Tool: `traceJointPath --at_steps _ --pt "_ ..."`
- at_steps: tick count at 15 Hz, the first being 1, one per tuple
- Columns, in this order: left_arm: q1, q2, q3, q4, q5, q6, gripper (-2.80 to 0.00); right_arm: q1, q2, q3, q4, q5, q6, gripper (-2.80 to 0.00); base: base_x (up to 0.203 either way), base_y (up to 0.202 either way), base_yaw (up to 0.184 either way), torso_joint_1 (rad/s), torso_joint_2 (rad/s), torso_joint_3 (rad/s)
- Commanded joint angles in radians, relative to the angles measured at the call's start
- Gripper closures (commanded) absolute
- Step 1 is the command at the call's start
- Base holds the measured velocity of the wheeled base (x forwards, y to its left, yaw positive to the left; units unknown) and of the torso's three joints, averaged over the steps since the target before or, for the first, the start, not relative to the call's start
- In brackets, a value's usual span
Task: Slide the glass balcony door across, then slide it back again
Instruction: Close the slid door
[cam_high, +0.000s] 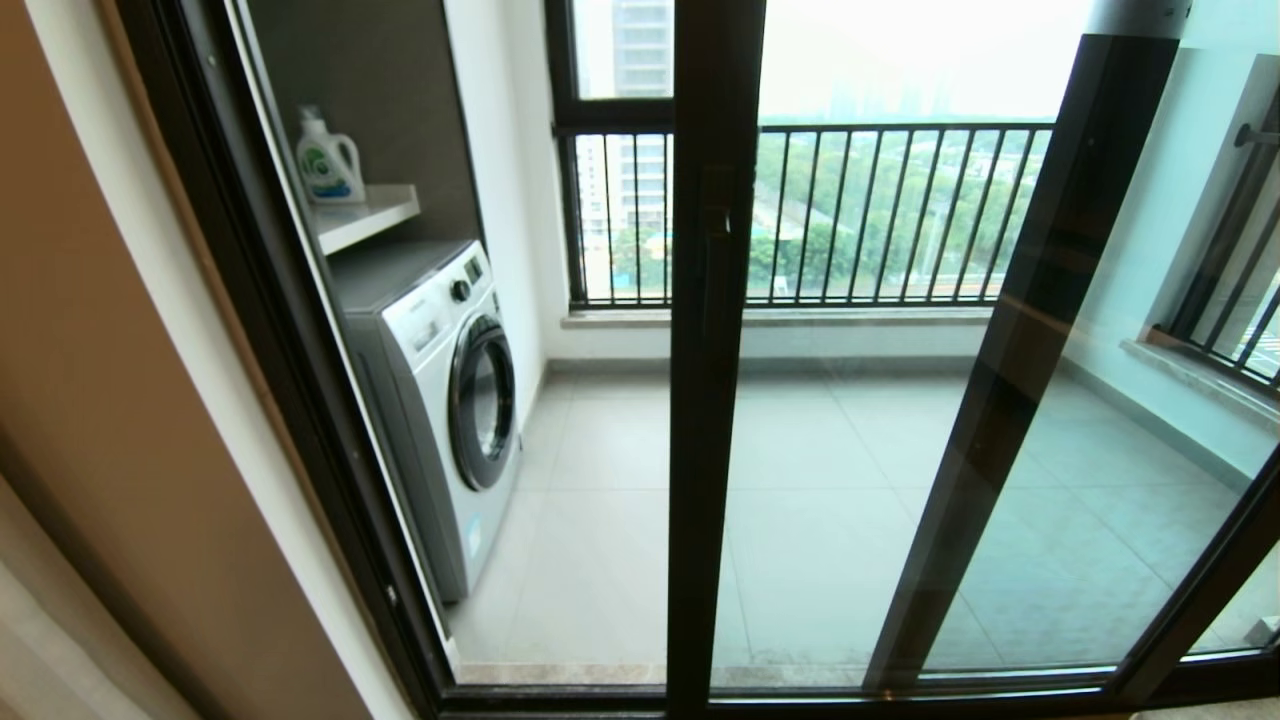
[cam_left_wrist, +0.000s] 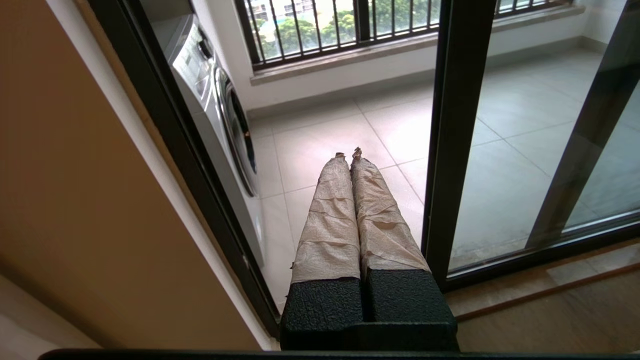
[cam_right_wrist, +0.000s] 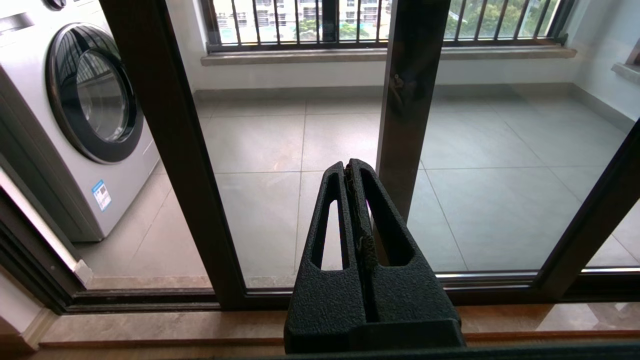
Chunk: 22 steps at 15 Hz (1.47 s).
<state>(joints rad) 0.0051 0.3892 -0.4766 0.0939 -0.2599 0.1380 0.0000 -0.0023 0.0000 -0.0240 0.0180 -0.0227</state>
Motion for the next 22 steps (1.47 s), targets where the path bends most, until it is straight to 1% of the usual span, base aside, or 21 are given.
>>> traceJointPath --at_steps 1,3,4,5,6,8,12,13,14,16,18,19,21,22 --pt "0.001 0.297 -0.087 -0.098 -0.015 0.007 0.00 0.001 0.001 0.011 -0.001 0.000 0.000 0.00 0.000 0.000 0.000 0.000 0.00 0.000" --pt "-0.010 0.497 -0.178 -0.191 -0.020 0.001 0.00 0.000 0.001 0.011 -0.001 0.000 0.000 0.00 0.000 0.000 0.000 0.000 0.00 0.000" --pt "-0.031 0.586 -0.240 -0.220 -0.019 -0.022 0.00 0.000 0.001 0.011 -0.001 0.000 0.001 0.00 0.000 0.000 0.000 0.000 0.00 0.000" --pt "-0.078 0.671 -0.317 -0.243 -0.017 -0.067 0.00 0.001 0.001 0.011 -0.001 0.000 0.000 0.00 0.000 0.000 0.000 0.000 0.00 0.000" --pt "-0.146 0.749 -0.391 -0.259 -0.006 -0.113 0.00 0.000 0.001 0.012 -0.001 0.000 0.000 0.00 0.000 0.000 0.000 0.000 0.00 0.000" --pt "-0.266 0.883 -0.506 -0.280 0.058 -0.163 0.00 0.000 0.001 0.011 -0.001 0.000 0.000 0.00 0.000 0.000 0.000 0.000 0.00 0.000" --pt "-0.405 1.150 -0.751 -0.295 0.220 -0.204 0.00 0.000 0.001 0.011 -0.001 0.000 0.000 0.00 0.000 0.000 0.000 0.000 0.00 0.000" --pt "-0.432 1.204 -0.800 -0.296 0.251 -0.211 0.00 0.000 0.001 0.012 -0.001 0.000 0.000 0.00 0.000 0.000 0.000 0.000 0.00 0.000" --pt "-0.457 1.263 -0.844 -0.297 0.274 -0.217 0.00 0.000 0.001 0.011 -0.001 0.000 0.000 0.00 0.000 0.000 0.000 0.000 0.00 0.000" --pt "-0.508 1.350 -0.928 -0.298 0.292 -0.238 0.00 0.000 0.001 0.012 -0.001 0.000 0.000 0.00 0.000 0.000 0.000 0.000 0.00 0.000" --pt "-0.580 1.432 -1.016 -0.298 0.309 -0.292 0.00 0.000 0.001 0.011 -0.001 0.000 0.000 0.00 0.000 0.000 0.000 0.000 0.00 0.000" --pt "-0.616 1.473 -1.056 -0.298 0.346 -0.307 0.00 0.001 0.001 0.011 -0.001 0.000 0.000 0.00 0.000 0.000 0.000 0.000 0.00 0.000" --pt "-0.687 1.566 -1.133 -0.299 0.459 -0.331 0.00 0.000 0.001 0.012 -0.001 0.000 0.000 0.00 0.000 0.000 0.000 0.000 0.00 0.000" --pt "-0.722 1.596 -1.163 -0.299 0.490 -0.347 0.00 0.000 0.001 0.012 -0.001 0.000 0.000 0.00 0.000 0.000 0.000 0.000 0.00 0.000"
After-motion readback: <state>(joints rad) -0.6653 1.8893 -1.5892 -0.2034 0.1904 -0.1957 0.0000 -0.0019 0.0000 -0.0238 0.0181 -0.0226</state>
